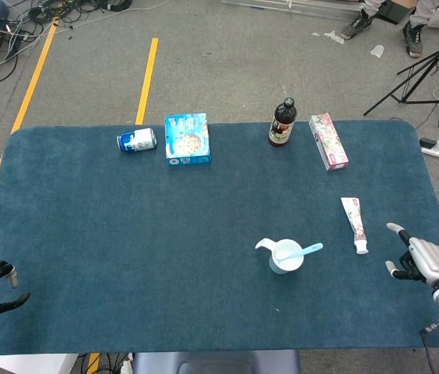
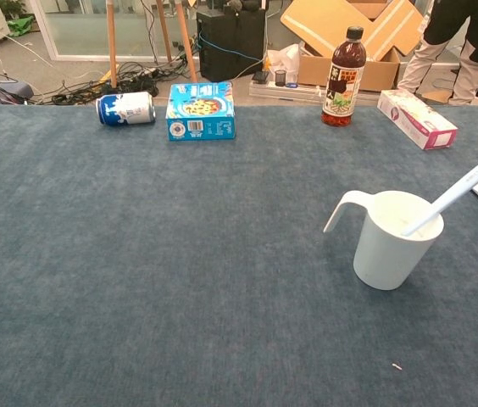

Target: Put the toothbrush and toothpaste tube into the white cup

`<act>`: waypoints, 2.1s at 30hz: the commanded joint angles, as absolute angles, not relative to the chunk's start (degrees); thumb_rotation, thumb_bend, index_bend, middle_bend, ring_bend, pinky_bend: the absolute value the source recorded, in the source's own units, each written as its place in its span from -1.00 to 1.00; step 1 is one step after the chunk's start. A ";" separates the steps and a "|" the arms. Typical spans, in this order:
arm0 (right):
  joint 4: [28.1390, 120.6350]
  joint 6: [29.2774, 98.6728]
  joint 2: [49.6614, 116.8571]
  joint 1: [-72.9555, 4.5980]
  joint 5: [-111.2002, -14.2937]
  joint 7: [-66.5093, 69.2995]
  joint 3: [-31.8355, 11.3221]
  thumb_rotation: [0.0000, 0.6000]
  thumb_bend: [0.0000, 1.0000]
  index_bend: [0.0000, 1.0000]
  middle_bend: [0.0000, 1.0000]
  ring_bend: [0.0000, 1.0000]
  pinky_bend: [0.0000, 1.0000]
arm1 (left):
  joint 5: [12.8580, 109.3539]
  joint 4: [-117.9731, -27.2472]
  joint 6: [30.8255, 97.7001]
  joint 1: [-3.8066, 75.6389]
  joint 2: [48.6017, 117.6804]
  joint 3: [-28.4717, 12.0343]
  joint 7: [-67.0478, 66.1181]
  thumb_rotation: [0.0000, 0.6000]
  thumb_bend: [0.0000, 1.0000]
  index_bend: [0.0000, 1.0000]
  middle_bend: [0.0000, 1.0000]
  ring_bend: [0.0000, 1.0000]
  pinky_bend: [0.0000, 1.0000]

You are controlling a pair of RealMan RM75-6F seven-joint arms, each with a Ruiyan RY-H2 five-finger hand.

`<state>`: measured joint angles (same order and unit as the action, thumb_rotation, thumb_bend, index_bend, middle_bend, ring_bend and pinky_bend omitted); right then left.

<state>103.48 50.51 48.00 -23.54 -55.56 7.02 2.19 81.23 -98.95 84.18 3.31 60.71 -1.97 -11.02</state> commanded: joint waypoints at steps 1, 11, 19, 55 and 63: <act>100.96 48.28 49.33 -23.25 -54.23 7.97 1.85 1.00 -0.34 -0.83 1.00 1.00 1.00 | 81.27 -98.95 84.13 3.32 60.77 -1.91 -11.10 1.00 -1.00 0.32 0.09 -0.13 -0.18; 92.95 41.15 54.51 -24.15 -51.84 10.59 0.25 1.00 -0.34 -0.84 1.00 1.00 1.00 | 81.06 -98.86 83.94 3.37 60.80 -1.92 -11.04 1.00 -1.00 0.32 0.09 -0.13 -0.18; 88.95 37.19 58.46 -25.09 -52.44 11.63 -0.82 1.00 -0.34 -0.84 1.00 1.00 1.00 | 80.97 -98.84 83.93 3.36 60.71 -1.95 -10.81 1.00 -1.00 0.32 0.09 -0.13 -0.18; 90.28 32.78 63.57 -25.88 -63.68 19.33 -4.80 1.00 -0.34 -0.84 1.00 1.00 1.00 | 81.10 -98.95 84.10 3.31 60.52 -1.98 -10.44 1.00 -1.00 0.32 0.09 -0.13 -0.18; 91.91 34.98 61.06 -24.37 -67.24 21.78 -4.73 1.00 -0.34 -0.84 1.00 1.00 1.00 | 81.16 -98.95 84.10 3.33 60.54 -1.97 -10.46 1.00 -1.00 0.32 0.09 -0.13 -0.18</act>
<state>91.75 34.79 61.25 -24.55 -67.04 21.63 -4.79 81.16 -98.95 84.10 3.33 60.54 -1.97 -10.46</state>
